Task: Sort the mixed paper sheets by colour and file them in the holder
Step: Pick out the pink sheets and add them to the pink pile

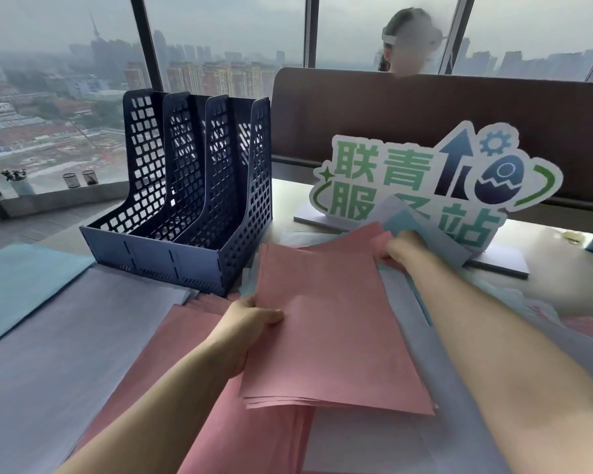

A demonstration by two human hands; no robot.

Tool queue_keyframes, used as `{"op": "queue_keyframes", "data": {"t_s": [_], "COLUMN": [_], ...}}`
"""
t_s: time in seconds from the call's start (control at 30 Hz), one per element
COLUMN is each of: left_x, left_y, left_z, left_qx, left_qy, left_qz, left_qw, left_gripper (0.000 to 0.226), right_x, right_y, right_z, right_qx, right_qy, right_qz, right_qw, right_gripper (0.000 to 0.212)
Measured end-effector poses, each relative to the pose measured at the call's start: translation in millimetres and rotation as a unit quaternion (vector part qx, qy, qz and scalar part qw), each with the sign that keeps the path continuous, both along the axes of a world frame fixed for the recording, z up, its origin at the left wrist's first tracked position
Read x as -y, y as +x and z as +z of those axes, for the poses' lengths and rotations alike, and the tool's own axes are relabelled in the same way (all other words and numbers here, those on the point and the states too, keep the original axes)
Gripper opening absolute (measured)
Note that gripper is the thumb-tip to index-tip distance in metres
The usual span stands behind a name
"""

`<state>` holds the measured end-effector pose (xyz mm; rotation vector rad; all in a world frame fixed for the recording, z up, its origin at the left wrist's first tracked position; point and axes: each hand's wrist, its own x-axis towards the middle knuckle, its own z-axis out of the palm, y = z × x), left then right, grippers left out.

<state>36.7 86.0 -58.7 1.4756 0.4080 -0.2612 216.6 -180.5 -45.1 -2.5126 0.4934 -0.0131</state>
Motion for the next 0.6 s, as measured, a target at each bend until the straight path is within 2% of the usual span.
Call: {"op": "queue_keyframes", "data": {"t_s": [0.13, 0.2, 0.33, 0.6], "left_x": [1, 1, 1, 2], "left_y": [0, 0, -3, -15], "left_z": [-1, -1, -2, 6], "left_qx": [0.007, 0.011, 0.027, 0.064], "left_qy": [0.004, 0.006, 0.013, 0.02], "left_qz": [0.005, 0.007, 0.007, 0.009], "left_qw": [1.0, 1.0, 1.0, 0.998], "left_gripper": [0.023, 0.023, 0.024, 0.028], "right_x": [6, 11, 10, -6], "right_y": [-4, -9, -33, -81], "right_z": [5, 16, 58, 142], "right_qx": [0.07, 0.172, 0.39, 0.566], "right_qy": [0.011, 0.028, 0.067, 0.057], "right_qz": [0.016, 0.006, -0.032, 0.035], "right_qw": [0.997, 0.985, 0.918, 0.822], "right_gripper": [0.019, 0.013, 0.011, 0.02]}}
